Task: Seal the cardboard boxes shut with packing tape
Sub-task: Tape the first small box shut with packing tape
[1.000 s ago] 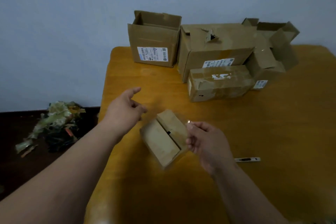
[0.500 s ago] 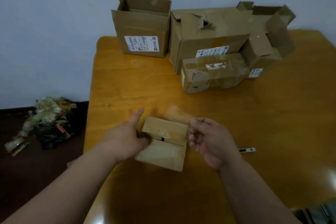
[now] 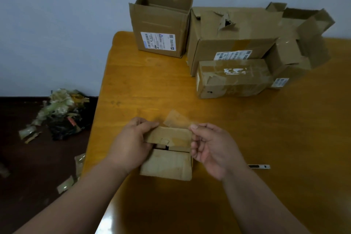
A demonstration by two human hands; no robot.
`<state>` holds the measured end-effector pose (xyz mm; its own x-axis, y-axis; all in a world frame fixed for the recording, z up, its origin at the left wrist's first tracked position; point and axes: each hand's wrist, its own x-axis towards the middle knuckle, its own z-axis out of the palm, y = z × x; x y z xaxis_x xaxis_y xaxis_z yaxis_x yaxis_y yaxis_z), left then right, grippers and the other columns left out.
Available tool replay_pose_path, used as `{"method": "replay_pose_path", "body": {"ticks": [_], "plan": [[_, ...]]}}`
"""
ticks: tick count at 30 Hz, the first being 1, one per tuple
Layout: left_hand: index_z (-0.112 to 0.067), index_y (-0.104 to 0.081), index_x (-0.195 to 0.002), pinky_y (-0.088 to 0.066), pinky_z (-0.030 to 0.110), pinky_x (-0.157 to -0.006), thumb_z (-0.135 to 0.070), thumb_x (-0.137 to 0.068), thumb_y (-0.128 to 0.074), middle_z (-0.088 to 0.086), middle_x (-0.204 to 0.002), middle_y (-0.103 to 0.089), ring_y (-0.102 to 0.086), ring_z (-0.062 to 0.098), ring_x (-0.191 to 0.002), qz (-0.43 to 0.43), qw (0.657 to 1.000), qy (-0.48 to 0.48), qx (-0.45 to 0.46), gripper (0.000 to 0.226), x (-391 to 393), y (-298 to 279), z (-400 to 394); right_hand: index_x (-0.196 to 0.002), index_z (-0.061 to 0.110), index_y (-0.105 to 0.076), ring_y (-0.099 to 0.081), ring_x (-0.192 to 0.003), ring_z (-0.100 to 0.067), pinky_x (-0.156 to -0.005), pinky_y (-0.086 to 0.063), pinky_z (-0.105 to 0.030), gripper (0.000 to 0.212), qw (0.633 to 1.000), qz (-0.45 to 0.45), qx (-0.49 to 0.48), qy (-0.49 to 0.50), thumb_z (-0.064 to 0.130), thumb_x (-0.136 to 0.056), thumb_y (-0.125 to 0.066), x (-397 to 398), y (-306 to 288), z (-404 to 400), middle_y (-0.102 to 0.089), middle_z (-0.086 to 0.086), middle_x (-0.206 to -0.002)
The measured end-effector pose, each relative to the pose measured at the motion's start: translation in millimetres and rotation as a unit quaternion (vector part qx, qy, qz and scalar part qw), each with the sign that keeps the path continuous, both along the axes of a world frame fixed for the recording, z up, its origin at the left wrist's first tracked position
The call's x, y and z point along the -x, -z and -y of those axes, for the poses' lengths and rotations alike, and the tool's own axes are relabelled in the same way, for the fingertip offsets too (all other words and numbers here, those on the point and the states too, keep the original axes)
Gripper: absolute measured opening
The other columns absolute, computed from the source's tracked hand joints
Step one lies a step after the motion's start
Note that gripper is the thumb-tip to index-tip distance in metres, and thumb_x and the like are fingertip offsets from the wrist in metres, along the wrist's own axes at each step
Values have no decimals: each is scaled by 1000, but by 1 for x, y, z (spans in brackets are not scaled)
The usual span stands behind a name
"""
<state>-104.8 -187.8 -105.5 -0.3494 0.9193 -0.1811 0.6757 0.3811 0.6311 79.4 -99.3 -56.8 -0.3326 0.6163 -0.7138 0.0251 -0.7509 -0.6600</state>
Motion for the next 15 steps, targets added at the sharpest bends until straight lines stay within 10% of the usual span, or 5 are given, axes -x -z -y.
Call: {"method": "replay_pose_path", "body": {"ticks": [8,15], "plan": [[-22,-56,-125,-46,28,-66,-8,-85,-65,-4,-116,-39,-43,12,-85,-59,995,-74,26,43,-9,-4,2,-86,9,-65,-55,-53,-13,-51,-44,-27,7,999,21,-23,27,12,-88,-70,14,-4,24,-59,-2,-61],[-18,-44,-127,-50,39,-76,-9,-89,-56,0,-117,-26,-48,23,-82,-2,993,-86,81,41,-15,-12,-3,-86,5,-66,-54,-51,-14,-50,-42,-28,8,996,49,-23,75,9,-86,-72,41,-1,40,-60,-3,-58]]}}
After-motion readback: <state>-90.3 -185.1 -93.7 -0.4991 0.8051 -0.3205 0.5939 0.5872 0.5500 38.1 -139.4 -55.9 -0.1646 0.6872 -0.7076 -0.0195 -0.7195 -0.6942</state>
